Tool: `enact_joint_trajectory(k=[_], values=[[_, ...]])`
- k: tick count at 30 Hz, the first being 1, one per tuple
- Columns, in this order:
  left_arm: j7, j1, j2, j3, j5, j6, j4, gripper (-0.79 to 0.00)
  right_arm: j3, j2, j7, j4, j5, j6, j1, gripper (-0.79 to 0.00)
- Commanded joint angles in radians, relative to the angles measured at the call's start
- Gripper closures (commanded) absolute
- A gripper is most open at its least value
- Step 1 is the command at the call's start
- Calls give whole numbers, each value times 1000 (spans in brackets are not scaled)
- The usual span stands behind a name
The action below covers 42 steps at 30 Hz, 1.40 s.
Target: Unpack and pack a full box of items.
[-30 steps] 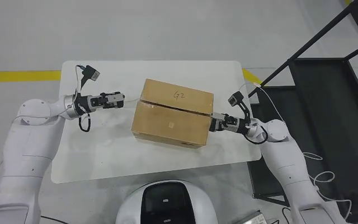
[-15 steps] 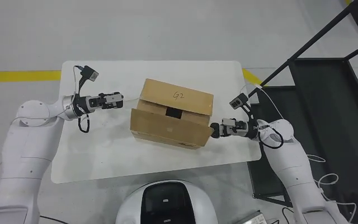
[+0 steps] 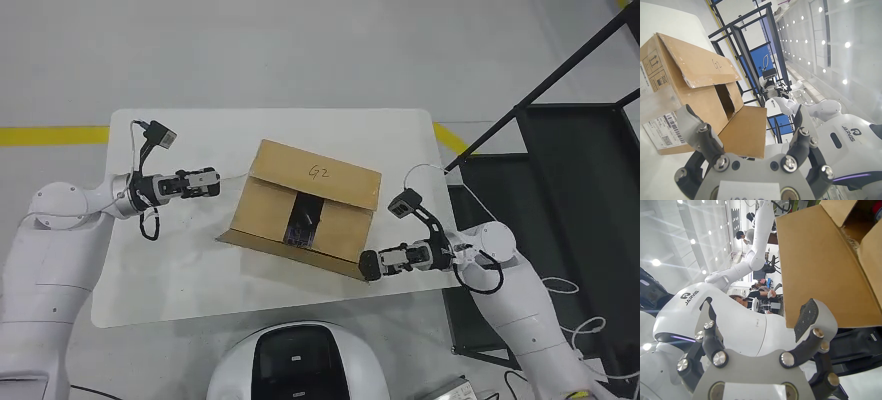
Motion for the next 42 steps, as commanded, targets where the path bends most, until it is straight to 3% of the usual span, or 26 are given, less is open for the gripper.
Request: enact_joint_trajectory(k=[1, 7, 18, 27, 32, 42], values=[[1, 1, 1, 1, 0, -1, -2, -785, -19, 5, 0, -12, -12, 0, -3, -785], [1, 7, 4, 2, -3, -1, -8, -785, -90, 9, -24, -32, -128, -3, -1, -785], [2, 19, 13, 0, -6, -2, -22, -785, -168, 10, -242, -134, -413, -2, -61, -785], [4, 25, 20, 0, -9, -4, -30, -785, -192, 17, -398, -198, -638, 61, -113, -785], [5, 28, 24, 0, -14, -5, -33, -785, -193, 18, -505, -194, -723, 111, -120, -785], [7, 28, 29, 7, -25, -7, -42, -785, -141, 25, -601, -168, -733, 172, -126, -785]])
